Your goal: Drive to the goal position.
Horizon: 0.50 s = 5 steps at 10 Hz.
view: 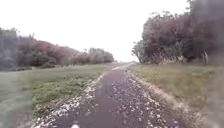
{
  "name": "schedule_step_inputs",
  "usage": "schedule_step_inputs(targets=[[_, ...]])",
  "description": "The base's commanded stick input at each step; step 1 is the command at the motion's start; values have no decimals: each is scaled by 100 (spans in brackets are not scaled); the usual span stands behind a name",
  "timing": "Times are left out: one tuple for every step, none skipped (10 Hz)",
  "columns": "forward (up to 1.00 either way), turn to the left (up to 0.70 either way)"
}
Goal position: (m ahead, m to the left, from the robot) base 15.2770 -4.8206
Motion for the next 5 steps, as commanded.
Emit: schedule_step_inputs(targets=[[70, 0], [70, 0], [70, 0], [70, 0], [70, 0]])
